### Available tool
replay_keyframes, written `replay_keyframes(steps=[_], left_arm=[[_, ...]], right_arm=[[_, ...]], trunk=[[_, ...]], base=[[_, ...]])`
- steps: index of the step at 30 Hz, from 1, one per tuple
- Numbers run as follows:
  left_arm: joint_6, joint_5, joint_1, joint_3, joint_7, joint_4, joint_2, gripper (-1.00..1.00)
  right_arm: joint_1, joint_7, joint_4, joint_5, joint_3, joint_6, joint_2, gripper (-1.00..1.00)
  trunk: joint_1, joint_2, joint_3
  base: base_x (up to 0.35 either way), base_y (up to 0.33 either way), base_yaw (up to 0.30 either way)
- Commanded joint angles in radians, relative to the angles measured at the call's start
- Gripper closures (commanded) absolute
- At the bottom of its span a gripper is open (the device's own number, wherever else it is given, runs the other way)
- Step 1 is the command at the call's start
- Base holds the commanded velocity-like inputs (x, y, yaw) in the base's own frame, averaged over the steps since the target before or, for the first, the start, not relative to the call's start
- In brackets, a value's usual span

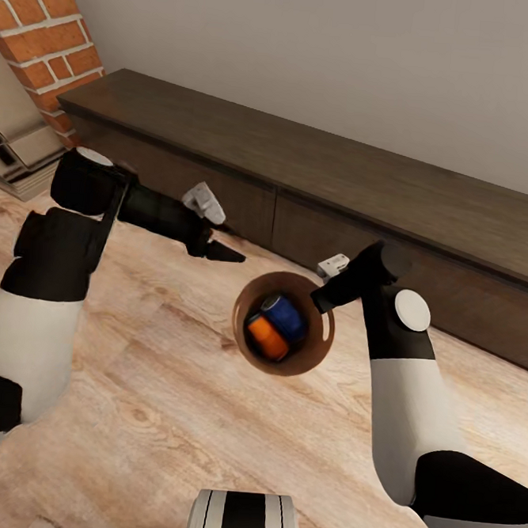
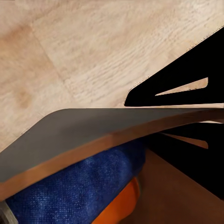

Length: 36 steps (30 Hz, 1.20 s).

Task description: Put the three can of soda from the living room inside the tash can in the kitchen.

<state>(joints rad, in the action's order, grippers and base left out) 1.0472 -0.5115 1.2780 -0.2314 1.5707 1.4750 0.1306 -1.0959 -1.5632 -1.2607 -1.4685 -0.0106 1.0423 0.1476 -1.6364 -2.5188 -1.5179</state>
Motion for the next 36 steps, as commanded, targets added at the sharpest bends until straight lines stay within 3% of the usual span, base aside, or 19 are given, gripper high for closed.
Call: replay_keyframes(steps=[1,2,3,4,7,11,13,17,30,36], left_arm=[[0.0,0.001,-0.001,0.095,0.0,0.007,0.043,-1.0],[0.0,-0.003,-0.007,0.148,0.0,0.007,0.061,-1.0],[0.0,-0.005,-0.015,0.176,0.0,0.006,0.068,-1.0],[0.0,-0.006,-0.042,0.241,0.0,0.004,0.075,-1.0],[-0.042,-0.002,-0.169,0.447,-0.126,0.001,0.08,-1.0],[-0.136,-0.001,-0.329,0.537,-0.203,-0.001,0.062,-1.0],[-0.154,0.0,-0.37,0.553,-0.242,-0.001,0.044,-1.0],[-0.163,0.001,-0.393,0.563,-0.265,-0.001,0.032,-1.0],[-0.158,0.001,-0.399,0.562,-0.271,0.002,0.014,-1.0],[-0.157,0.0,-0.399,0.56,-0.271,0.003,0.005,-1.0]], right_arm=[[0.0,-0.008,0.009,0.009,-0.005,0.005,-0.001,1.0],[0.0,-0.008,0.016,0.009,-0.019,0.005,-0.002,1.0],[0.0,-0.008,0.02,0.009,-0.029,0.005,-0.002,1.0],[-0.001,-0.008,0.028,0.007,-0.05,0.005,-0.003,1.0],[-0.003,-0.008,0.052,0.005,-0.083,0.005,-0.019,1.0],[-0.002,-0.008,0.059,0.008,-0.094,0.005,-0.056,1.0],[0.0,-0.008,0.06,0.011,-0.095,0.005,-0.066,1.0],[0.0,-0.008,0.057,0.009,-0.096,0.005,-0.077,1.0],[0.002,-0.008,0.059,0.019,-0.099,0.005,-0.101,1.0],[0.003,-0.008,0.06,0.023,-0.143,0.005,-0.131,1.0]], trunk=[[0.0,0.0,0.0],[0.0,0.0,0.0],[0.0,0.0,0.0],[0.0,0.0,0.0],[0.0,0.0,0.0],[0.0,0.0,0.0],[0.0,0.0,0.0],[0.0,0.0,0.0],[0.0,0.0,0.0],[0.0,0.0,0.0]], base=[[0.0,0.0,0.0],[0.0,0.0,0.0],[0.0,0.0,0.0],[0.0,0.0,0.0],[0.0,0.0,0.0],[-0.065,0.0,0.0],[-0.232,0.0,0.0],[-0.3,0.0,0.0],[-0.328,0.0,0.0],[-0.324,0.0,0.0]])
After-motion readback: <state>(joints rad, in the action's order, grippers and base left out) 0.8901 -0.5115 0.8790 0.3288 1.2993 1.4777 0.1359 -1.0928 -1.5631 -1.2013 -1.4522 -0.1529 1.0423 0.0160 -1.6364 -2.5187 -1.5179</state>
